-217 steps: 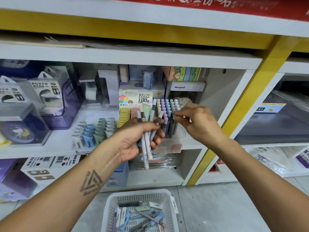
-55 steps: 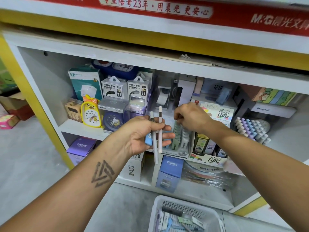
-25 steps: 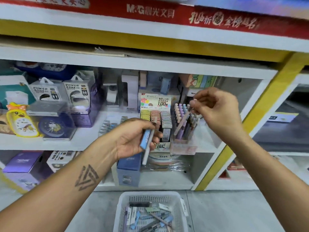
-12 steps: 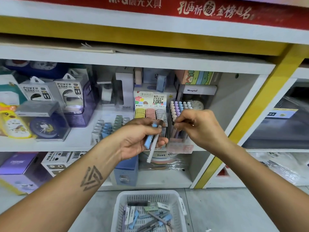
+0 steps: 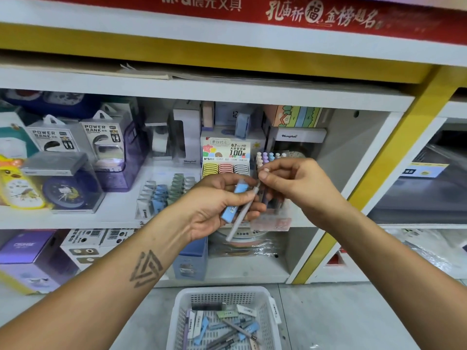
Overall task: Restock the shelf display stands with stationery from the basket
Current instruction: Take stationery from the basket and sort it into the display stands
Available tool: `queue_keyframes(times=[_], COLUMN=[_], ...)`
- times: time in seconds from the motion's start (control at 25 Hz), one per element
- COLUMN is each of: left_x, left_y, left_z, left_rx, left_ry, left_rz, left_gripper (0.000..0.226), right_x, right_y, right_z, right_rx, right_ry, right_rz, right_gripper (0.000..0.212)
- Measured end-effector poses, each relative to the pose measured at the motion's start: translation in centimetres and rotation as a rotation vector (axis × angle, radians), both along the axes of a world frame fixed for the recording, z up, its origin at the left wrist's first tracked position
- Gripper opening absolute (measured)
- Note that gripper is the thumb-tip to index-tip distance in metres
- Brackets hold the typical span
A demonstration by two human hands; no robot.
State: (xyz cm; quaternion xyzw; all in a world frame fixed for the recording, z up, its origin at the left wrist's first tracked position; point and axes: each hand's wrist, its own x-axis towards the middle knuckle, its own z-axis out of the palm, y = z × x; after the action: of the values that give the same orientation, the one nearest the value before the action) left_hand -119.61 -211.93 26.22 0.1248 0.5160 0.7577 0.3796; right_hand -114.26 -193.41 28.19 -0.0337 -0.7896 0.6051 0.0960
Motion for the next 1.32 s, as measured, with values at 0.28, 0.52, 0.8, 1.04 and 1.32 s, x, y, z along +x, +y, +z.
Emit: queue_keyframes(times=[0.28, 0.52, 0.8, 1.04, 1.32], left_x=[-0.1, 0.1, 0.2, 0.4, 0.6], left_y=[1.6, 2.8, 2.5, 2.2, 2.1], left_z=[0.0, -0.3, -0.4, -0.3, -0.4], left_rx=[-0.117, -0.130, -0.065, -0.106, -0.090], left_ry=[0.067, -0.038, -0.046, 0.040, 0.042], left_rz=[0.145, 0.076, 0.045, 0.104, 0.107], left_gripper=[0.021, 0.036, 0.037, 0.029, 0.030], right_x=[1.2, 1.8, 1.8, 1.8, 1.7], right_y=[5.2, 5.9, 5.9, 6.3, 5.7], right_z=[1.9, -1.1, -2.4, -2.0, -2.9], right_rx=[0.105, 0.613, 0.667, 0.679, 0.737], right_ry=[0.294, 0.243, 0.246, 0.230, 0.174], right_rz=[-0.331, -0.270, -0.194, -0.213, -0.165], right_gripper=[0.013, 0.017, 0.017, 0.019, 0.018])
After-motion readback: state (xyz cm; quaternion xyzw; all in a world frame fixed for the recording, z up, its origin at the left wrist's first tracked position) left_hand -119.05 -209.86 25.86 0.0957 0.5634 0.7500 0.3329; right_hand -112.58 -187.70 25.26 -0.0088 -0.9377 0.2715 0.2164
